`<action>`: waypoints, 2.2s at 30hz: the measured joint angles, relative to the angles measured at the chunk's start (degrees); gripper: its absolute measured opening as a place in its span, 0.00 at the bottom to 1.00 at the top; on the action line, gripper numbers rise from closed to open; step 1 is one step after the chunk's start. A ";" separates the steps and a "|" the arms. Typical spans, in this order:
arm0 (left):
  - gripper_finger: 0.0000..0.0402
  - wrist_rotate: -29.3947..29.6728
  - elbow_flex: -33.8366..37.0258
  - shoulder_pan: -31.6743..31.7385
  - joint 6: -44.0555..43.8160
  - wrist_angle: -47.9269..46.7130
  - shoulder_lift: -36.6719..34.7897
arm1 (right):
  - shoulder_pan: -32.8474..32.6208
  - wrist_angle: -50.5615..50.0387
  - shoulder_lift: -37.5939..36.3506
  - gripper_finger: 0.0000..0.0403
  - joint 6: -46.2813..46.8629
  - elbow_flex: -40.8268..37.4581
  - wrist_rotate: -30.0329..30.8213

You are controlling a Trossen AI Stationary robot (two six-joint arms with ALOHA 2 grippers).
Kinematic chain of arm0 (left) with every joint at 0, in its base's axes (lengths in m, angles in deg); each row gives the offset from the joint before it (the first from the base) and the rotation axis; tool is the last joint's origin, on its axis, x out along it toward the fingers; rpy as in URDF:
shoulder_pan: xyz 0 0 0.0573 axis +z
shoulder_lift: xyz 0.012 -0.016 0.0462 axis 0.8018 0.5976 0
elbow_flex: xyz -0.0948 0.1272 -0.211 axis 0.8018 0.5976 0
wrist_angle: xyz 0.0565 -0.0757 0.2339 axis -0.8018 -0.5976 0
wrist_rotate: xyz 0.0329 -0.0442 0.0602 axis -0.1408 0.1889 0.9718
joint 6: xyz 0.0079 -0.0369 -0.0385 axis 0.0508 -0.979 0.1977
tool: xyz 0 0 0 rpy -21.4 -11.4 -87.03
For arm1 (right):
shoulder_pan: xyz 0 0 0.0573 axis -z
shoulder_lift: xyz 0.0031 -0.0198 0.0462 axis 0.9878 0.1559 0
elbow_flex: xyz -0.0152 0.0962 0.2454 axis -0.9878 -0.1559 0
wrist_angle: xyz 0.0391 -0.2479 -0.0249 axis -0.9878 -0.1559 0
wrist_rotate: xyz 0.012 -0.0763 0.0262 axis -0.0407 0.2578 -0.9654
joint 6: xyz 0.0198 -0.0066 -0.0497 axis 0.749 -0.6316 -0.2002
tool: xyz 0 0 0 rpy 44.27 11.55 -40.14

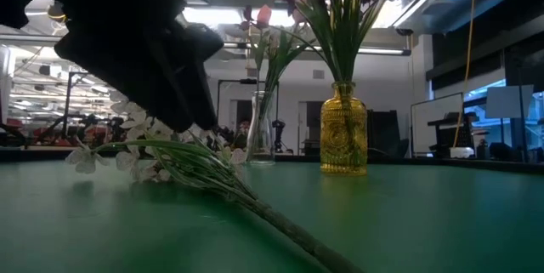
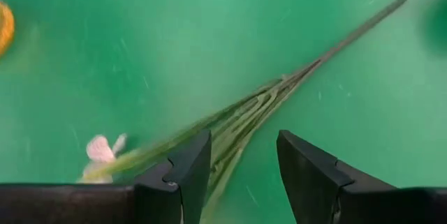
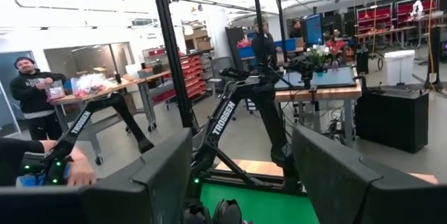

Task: Sort flowers into vase by color
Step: Put the white flowers into the transparent vase

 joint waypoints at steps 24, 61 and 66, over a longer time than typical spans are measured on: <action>0.40 -3.06 -0.48 3.02 15.37 1.67 1.28 | 0.00 -2.71 0.02 0.61 -0.80 -0.02 2.98; 0.01 39.07 -0.33 3.48 13.29 -31.18 -18.35 | -8.94 -7.50 0.11 0.61 -2.38 -0.04 7.37; 0.01 36.90 -0.35 7.13 11.24 -30.95 -25.00 | -13.35 -10.74 0.11 0.61 -6.13 -0.04 7.17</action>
